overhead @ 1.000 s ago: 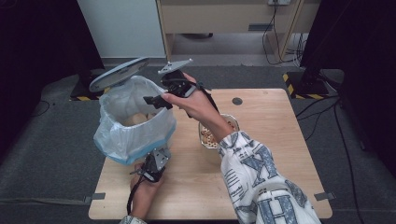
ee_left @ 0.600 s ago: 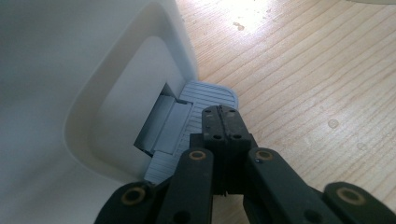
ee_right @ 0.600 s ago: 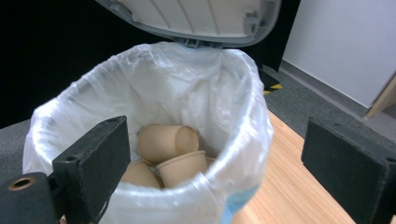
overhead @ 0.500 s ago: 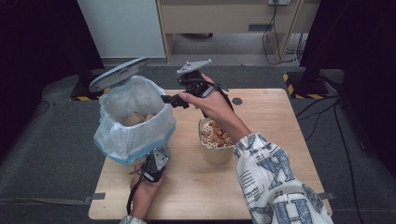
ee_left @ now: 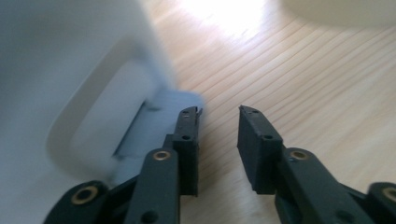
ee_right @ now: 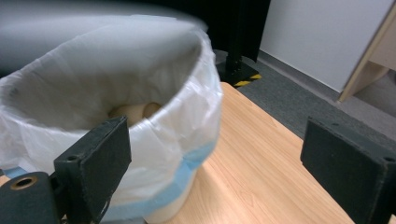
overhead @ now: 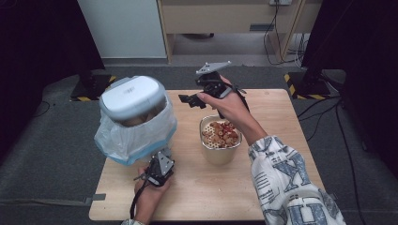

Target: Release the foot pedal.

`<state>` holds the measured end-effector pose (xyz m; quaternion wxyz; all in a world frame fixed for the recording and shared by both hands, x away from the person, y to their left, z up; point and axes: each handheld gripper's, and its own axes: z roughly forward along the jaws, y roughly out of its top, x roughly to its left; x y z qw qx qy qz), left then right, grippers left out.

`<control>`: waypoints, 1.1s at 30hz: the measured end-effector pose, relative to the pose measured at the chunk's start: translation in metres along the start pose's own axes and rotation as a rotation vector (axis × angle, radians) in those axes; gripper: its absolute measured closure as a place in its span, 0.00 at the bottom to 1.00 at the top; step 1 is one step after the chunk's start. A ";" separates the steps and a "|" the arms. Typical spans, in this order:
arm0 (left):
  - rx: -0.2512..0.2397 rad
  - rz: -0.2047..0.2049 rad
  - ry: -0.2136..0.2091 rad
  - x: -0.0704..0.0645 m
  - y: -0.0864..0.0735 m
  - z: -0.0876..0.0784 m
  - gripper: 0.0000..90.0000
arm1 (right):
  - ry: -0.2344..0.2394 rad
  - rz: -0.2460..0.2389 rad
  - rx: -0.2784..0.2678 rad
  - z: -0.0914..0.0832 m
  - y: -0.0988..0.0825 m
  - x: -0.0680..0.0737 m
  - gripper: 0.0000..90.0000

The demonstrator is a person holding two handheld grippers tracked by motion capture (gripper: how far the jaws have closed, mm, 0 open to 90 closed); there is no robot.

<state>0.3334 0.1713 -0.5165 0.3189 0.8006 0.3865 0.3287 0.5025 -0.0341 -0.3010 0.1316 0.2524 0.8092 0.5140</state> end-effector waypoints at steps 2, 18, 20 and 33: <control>-0.017 -0.025 -0.009 -0.002 0.002 -0.002 0.69 | -0.014 0.007 -0.002 -0.005 -0.004 -0.005 0.10; -0.044 -0.095 -0.064 0.000 0.003 -0.002 0.51 | -0.119 0.059 -0.004 -0.041 -0.029 -0.039 0.10; -0.046 -0.101 -0.069 0.000 0.003 -0.002 0.48 | -0.131 0.063 0.000 -0.044 -0.032 -0.042 0.09; -0.048 -0.113 -0.100 0.000 0.005 -0.003 0.38 | -0.259 0.121 -0.017 -0.080 -0.058 -0.069 0.09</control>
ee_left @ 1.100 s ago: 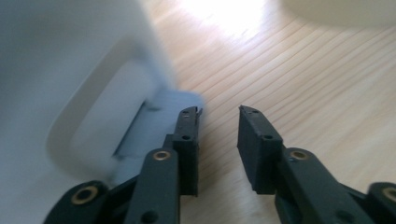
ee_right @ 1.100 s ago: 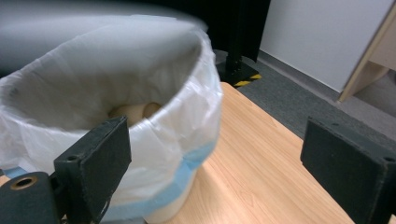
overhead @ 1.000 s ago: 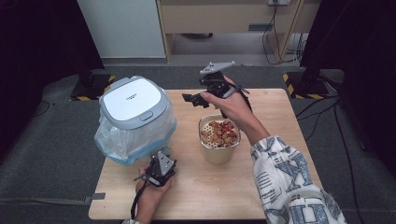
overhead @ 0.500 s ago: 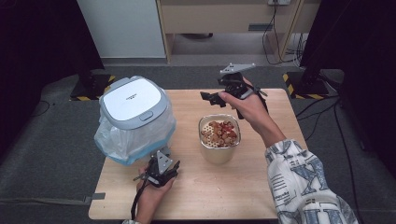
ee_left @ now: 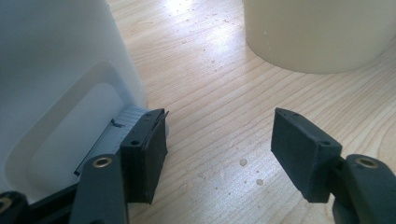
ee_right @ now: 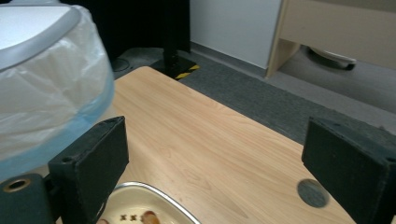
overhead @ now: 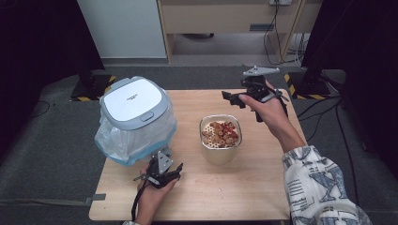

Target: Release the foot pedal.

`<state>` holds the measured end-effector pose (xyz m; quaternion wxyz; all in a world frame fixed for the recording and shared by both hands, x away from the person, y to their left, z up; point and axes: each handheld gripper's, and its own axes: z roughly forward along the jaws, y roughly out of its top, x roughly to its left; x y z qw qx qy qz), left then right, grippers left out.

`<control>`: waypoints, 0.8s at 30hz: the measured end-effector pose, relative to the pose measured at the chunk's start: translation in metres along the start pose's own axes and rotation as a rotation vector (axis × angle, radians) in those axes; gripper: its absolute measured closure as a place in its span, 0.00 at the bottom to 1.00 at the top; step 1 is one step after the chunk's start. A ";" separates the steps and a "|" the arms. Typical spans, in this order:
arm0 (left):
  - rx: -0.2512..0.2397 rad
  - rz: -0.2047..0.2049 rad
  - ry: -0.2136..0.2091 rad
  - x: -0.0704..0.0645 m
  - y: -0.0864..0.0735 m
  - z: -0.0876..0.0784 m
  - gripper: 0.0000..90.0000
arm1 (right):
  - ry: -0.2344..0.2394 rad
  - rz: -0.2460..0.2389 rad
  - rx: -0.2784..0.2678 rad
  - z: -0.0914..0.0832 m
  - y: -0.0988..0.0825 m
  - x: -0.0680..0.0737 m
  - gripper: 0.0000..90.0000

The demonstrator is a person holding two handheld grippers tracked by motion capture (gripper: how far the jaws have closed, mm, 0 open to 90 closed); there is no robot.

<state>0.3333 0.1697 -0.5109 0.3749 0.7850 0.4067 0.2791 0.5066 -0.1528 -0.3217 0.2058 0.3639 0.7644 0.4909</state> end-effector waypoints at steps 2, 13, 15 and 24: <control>0.002 0.002 -0.003 0.000 0.000 0.000 0.38 | -0.023 0.012 -0.005 -0.004 -0.003 -0.005 0.09; 0.006 0.001 -0.021 -0.001 0.000 0.001 0.35 | -0.130 0.041 -0.012 -0.026 -0.030 -0.026 0.09; 0.006 -0.001 -0.025 -0.001 0.000 0.001 0.35 | -0.146 0.040 -0.009 -0.029 -0.036 -0.028 0.09; -0.004 -0.006 -0.026 0.001 0.001 -0.001 0.33 | -0.186 0.073 -0.004 -0.037 -0.062 -0.037 0.08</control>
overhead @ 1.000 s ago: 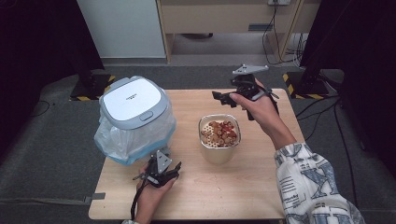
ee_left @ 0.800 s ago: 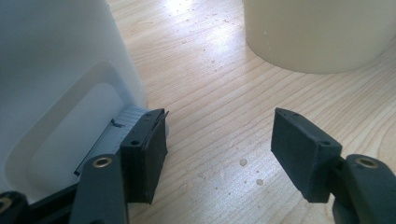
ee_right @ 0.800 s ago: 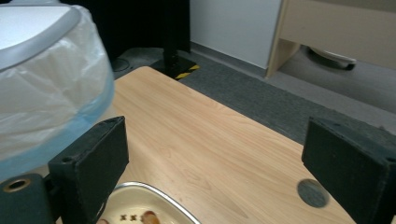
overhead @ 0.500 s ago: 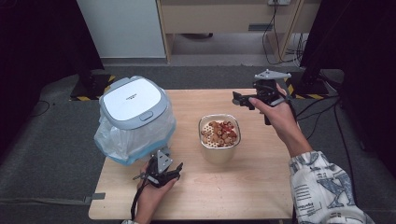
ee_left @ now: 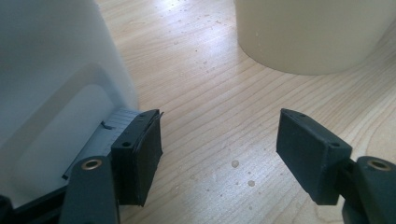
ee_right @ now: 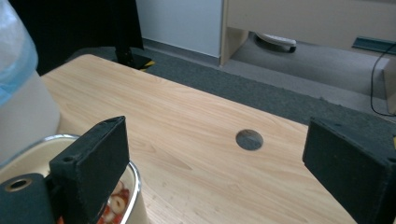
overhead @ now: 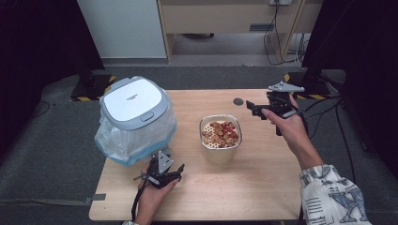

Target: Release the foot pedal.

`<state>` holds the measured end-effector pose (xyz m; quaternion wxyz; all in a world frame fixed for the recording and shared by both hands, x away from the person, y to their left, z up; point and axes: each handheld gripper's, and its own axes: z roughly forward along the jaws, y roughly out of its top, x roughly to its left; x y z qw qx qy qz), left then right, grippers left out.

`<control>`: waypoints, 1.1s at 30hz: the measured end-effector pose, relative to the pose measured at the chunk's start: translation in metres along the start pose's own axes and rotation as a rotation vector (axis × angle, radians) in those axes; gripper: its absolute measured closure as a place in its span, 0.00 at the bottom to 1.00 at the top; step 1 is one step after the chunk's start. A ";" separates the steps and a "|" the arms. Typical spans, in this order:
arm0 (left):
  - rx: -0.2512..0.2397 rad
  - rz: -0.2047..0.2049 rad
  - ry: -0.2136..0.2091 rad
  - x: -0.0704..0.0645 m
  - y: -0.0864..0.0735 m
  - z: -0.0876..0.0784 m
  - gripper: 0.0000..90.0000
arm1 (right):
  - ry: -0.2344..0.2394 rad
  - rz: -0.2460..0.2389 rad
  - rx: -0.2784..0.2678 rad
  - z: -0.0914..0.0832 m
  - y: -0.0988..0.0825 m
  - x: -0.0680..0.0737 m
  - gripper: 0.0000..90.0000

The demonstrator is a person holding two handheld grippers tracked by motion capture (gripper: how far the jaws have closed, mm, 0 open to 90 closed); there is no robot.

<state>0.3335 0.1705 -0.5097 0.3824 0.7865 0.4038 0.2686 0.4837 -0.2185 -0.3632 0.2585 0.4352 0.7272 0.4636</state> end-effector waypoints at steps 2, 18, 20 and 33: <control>0.002 0.003 -0.001 0.000 0.000 0.000 0.33 | -0.005 0.009 0.001 -0.001 -0.006 -0.003 0.08; -0.001 0.003 -0.012 0.001 0.000 -0.001 0.31 | -0.075 0.057 0.015 -0.009 -0.042 -0.020 0.08; -0.002 0.002 -0.012 0.002 0.000 -0.001 0.31 | -0.081 0.065 0.020 -0.009 -0.048 -0.022 0.08; 0.000 0.005 -0.013 0.002 -0.001 -0.001 0.30 | -0.112 0.105 0.075 -0.006 -0.092 -0.029 0.08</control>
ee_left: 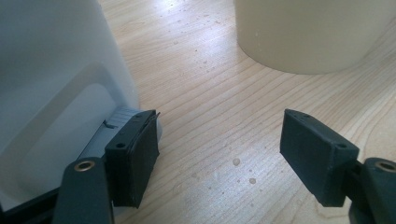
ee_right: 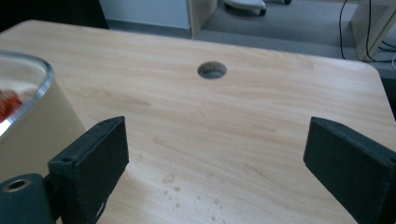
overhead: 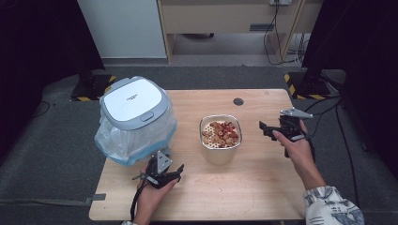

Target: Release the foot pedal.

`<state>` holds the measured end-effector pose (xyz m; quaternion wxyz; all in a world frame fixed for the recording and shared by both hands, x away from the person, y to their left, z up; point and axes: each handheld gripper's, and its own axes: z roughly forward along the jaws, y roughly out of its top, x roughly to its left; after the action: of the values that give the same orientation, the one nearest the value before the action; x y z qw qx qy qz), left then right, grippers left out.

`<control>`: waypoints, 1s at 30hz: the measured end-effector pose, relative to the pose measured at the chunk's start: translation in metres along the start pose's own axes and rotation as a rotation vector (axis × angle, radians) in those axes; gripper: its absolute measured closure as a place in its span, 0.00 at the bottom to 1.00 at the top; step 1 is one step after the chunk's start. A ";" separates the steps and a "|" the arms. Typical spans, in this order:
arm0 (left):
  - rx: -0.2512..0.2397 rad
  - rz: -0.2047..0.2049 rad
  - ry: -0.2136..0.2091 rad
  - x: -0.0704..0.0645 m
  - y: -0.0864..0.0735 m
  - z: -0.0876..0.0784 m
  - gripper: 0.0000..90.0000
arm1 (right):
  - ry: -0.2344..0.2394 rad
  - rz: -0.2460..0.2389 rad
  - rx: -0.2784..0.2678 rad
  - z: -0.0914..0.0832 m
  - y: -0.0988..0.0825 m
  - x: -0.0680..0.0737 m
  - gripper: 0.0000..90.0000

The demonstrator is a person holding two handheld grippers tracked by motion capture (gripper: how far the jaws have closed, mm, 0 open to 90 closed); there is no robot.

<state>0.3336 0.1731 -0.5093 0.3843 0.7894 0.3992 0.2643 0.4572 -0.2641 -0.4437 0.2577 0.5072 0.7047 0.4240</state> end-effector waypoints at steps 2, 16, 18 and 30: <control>0.000 0.001 0.001 0.000 0.000 0.000 0.30 | -0.001 0.009 0.015 0.002 -0.008 -0.002 0.08; 0.001 0.003 -0.002 0.000 0.000 0.000 0.30 | -0.025 0.042 0.112 0.015 -0.045 -0.006 0.08; 0.002 0.003 -0.002 0.000 0.000 0.000 0.30 | -0.027 0.049 0.117 0.018 -0.049 -0.006 0.08; 0.010 0.004 -0.006 0.000 -0.001 0.000 0.29 | -0.052 0.061 0.199 0.032 -0.069 0.002 0.07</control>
<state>0.3339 0.1735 -0.5100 0.3812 0.7927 0.3978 0.2607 0.4475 -0.2601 -0.5191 0.2113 0.5621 0.7207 0.3465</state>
